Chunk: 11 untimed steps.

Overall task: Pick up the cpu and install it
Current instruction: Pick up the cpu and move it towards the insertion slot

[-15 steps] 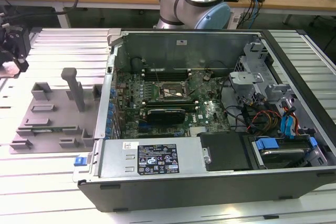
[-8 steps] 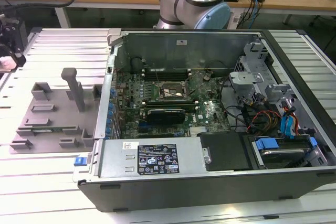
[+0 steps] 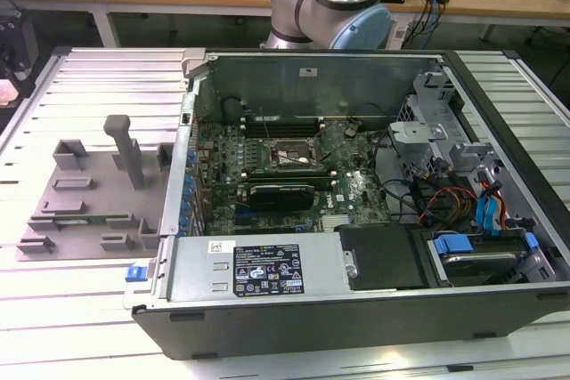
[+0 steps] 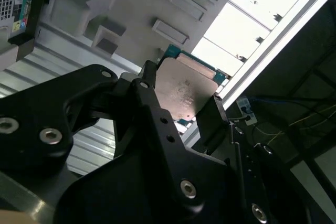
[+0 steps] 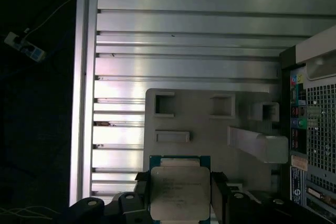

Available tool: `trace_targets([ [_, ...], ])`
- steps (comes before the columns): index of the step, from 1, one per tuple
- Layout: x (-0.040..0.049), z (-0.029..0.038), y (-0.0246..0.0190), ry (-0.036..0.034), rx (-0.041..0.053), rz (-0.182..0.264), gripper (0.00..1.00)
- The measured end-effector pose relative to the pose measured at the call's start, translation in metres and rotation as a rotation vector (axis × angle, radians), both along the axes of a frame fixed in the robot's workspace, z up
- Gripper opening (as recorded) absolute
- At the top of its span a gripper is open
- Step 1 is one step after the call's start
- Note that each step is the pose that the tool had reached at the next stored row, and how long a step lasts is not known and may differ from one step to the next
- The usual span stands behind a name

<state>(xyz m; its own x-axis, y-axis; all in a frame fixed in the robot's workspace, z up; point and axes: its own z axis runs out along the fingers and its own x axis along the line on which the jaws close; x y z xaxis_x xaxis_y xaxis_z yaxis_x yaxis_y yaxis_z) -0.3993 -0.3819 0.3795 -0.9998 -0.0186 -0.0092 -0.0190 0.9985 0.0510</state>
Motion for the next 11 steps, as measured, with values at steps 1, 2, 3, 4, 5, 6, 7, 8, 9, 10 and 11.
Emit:
trace_targets([
  [1,0.0,0.0025,0.0,0.0,0.0,0.0,0.55],
  [2,0.0,0.0044,0.0,0.0,0.0,0.0,0.55],
  [3,0.0,0.0066,0.0,-0.0001,0.0,0.0,0.55],
  [4,0.0,0.0108,0.0,-0.0003,0.0,0.0,0.55],
  [5,0.0,0.0127,0.0,-0.0004,-0.0001,0.0,0.55],
  [6,0.0,0.0155,0.0,-0.0005,0.0,0.0,0.55],
  [7,0.0,0.0191,0.0,-0.0006,0.0,0.0,0.55],
  [8,0.0,0.0224,0.0,-0.0007,0.0,0.0,0.55],
  [9,0.0,0.0252,0.0,-0.0007,0.0,0.0,0.55],
  [10,0.0,0.0253,0.0,-0.0009,0.0001,0.0,0.55],
  [11,0.0,0.0253,0.0,-0.0008,0.0,0.0,0.55],
])
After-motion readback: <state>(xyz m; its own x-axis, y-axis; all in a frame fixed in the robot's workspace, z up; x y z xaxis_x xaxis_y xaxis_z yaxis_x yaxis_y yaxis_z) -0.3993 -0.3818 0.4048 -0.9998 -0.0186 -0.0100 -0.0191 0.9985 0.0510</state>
